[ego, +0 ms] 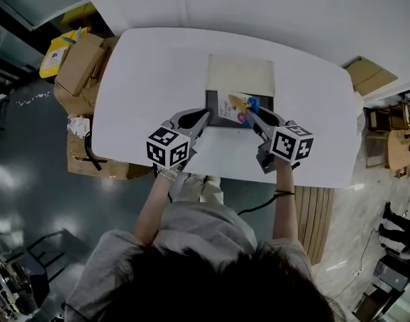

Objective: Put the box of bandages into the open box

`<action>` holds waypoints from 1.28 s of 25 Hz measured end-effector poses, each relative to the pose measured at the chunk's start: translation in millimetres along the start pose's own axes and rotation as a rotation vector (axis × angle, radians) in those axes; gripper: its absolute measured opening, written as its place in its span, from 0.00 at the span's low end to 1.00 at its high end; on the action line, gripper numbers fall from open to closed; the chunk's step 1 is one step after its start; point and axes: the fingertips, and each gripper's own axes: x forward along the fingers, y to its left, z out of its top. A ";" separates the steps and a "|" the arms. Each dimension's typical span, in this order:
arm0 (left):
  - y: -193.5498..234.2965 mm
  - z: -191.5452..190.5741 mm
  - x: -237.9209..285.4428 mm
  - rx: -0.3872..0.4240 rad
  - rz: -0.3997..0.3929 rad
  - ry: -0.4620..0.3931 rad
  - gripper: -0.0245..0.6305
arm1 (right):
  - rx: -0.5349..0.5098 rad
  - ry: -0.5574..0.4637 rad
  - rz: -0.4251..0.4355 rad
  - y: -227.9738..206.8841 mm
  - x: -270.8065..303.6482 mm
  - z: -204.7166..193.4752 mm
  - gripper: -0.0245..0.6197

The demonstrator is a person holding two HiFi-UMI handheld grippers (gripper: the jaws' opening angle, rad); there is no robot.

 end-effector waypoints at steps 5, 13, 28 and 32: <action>4.6 -8.1 3.8 -0.009 -0.003 0.018 0.02 | 0.033 0.052 0.030 -4.4 12.7 -6.5 0.20; 20.8 -14.7 6.0 -0.033 0.011 0.026 0.02 | 0.066 0.143 0.064 -8.8 34.4 -15.8 0.20; 11.5 -27.2 17.5 -0.074 0.005 0.044 0.02 | 0.172 0.279 0.082 -25.7 49.9 -35.5 0.20; 11.2 -28.4 20.0 -0.076 0.008 0.045 0.02 | 0.180 0.298 0.082 -27.6 53.0 -35.1 0.20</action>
